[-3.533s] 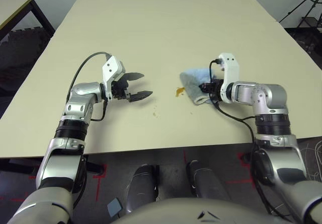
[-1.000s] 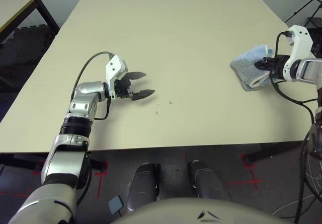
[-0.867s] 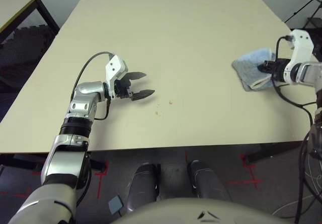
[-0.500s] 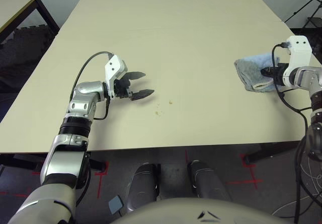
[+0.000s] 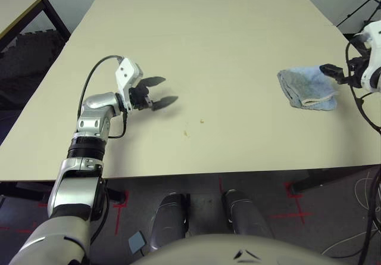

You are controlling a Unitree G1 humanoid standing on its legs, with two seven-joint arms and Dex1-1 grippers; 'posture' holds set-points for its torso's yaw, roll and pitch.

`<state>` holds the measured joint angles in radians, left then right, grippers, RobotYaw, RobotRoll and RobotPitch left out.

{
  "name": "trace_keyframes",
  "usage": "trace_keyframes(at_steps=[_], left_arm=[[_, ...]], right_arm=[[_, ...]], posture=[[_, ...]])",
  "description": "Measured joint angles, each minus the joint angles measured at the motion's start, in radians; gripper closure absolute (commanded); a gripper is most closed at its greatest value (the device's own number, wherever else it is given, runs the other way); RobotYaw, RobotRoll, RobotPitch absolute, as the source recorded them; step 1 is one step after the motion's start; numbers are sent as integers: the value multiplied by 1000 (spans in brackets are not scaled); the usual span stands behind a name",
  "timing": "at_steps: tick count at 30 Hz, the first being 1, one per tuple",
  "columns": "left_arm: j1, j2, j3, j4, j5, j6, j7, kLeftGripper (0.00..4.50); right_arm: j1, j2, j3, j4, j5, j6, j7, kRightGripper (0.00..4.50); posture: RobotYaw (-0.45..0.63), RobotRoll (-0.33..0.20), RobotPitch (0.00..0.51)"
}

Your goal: Wipe the water off the table with a rag.

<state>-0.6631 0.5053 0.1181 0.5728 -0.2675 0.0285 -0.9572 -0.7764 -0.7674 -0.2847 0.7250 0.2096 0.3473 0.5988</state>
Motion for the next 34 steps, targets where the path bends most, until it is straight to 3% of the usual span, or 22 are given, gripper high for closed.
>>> trace_keyframes(at_steps=[9, 16, 34], left_arm=[[43, -3, 182, 39, 18, -112, 427, 0], [148, 1, 257, 34, 36, -157, 621, 0], [112, 23, 261, 91, 36, -211, 663, 0]], right_arm=[[123, 147, -101, 27, 84, -304, -20, 20], [130, 186, -138, 135, 96, -475, -80, 20], [48, 184, -160, 284, 100, -594, -117, 20]], posture=[[-132, 0, 157], [-79, 0, 167], [-98, 0, 146]])
